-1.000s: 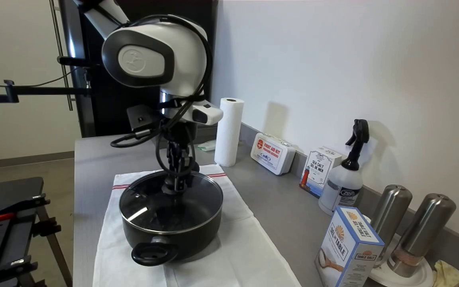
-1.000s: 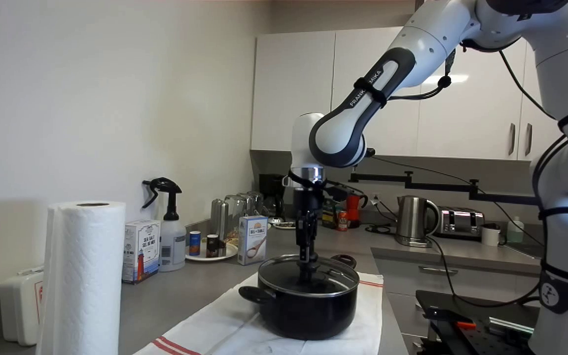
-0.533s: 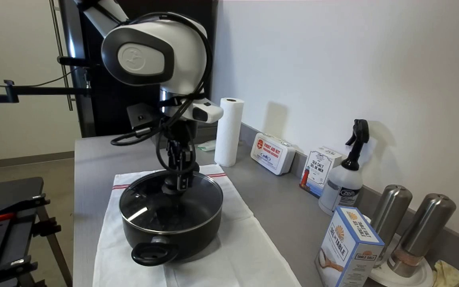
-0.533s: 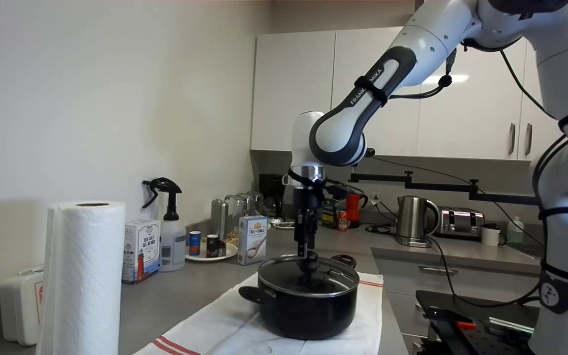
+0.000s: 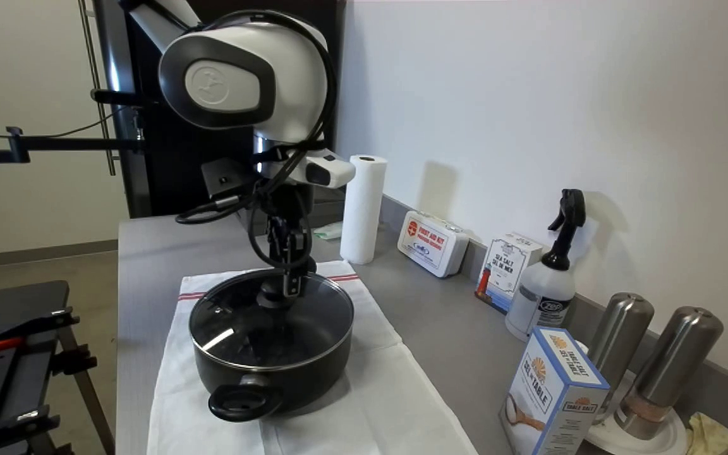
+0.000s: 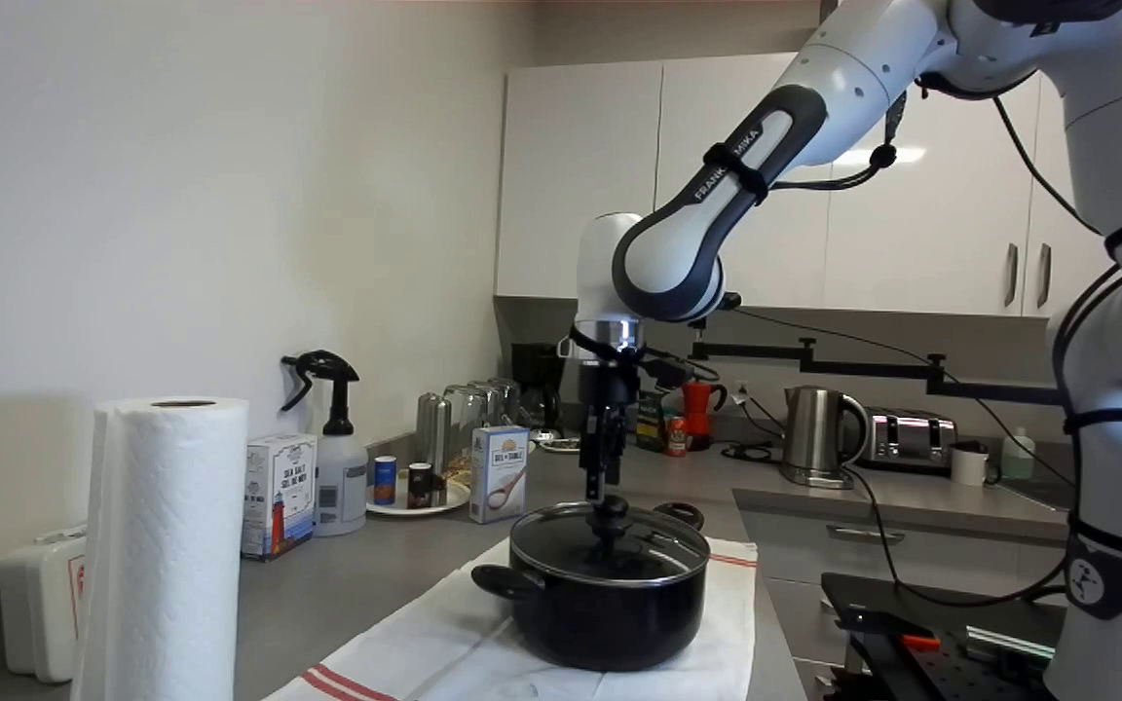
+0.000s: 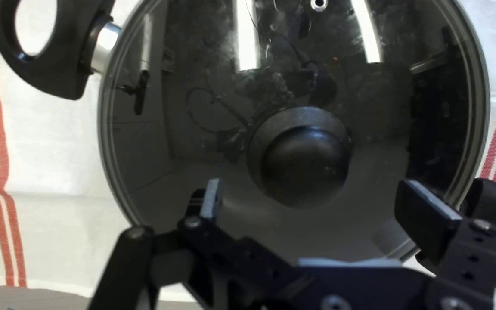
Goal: Put the glass lid on the black pot
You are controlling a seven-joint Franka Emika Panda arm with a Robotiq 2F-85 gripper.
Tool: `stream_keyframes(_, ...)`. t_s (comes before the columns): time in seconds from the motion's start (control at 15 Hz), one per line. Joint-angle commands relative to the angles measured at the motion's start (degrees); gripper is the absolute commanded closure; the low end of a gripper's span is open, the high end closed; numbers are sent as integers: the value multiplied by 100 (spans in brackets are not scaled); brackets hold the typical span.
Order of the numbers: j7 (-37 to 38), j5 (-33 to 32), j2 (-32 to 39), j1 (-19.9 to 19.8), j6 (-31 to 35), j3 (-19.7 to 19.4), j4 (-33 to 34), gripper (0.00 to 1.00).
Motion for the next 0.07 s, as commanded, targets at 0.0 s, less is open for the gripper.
stream_keyframes(0.0,4,1,-10,11,-15,-9,7,0)
